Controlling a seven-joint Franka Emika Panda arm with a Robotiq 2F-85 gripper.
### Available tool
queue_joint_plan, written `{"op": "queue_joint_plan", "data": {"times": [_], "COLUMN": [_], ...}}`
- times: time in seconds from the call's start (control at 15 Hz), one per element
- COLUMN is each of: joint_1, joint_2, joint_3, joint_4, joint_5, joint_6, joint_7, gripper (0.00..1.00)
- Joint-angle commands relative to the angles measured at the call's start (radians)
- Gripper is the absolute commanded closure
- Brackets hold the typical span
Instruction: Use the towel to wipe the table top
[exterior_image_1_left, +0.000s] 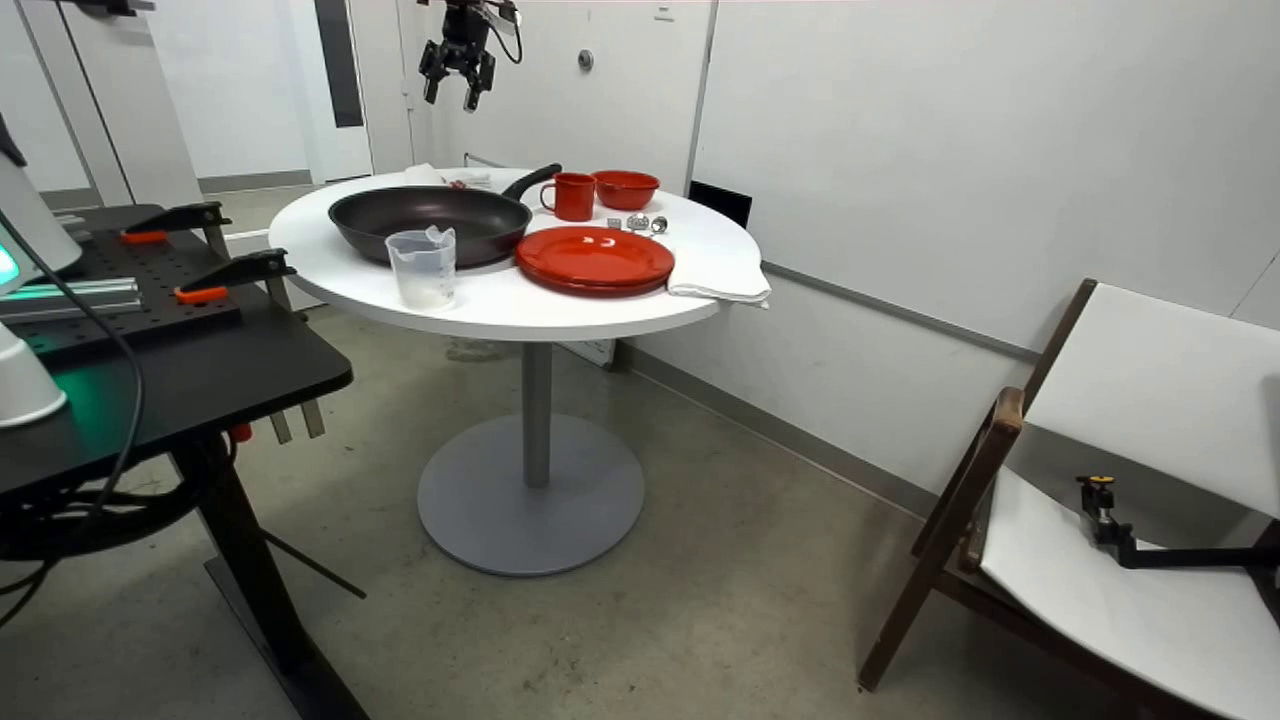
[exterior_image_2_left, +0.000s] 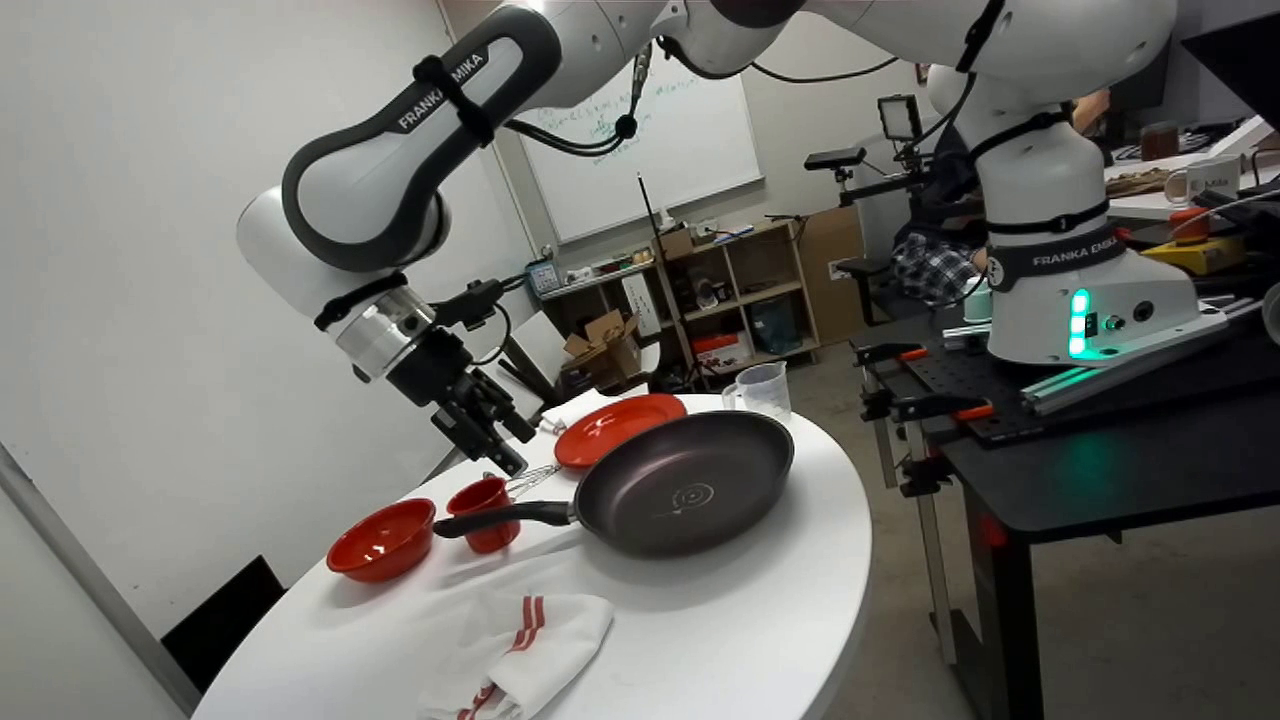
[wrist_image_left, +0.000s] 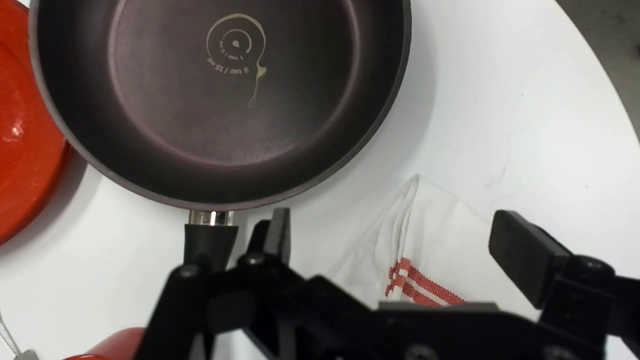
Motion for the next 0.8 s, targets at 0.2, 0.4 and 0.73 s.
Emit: {"op": "queue_joint_plan", "data": {"times": [0.2, 0.4, 0.73], "joint_1": [0.003, 0.003, 0.008], "joint_2": [0.002, 0.002, 0.021], "joint_3": [-0.004, -0.004, -0.009], "joint_4": [0.005, 0.005, 0.018], "joint_5": [0.003, 0.003, -0.004], "joint_6": [-0.004, -0.004, 0.037], "joint_7": [-0.001, -0.001, 0.008], "gripper": [0.00, 0.00, 0.00]}}
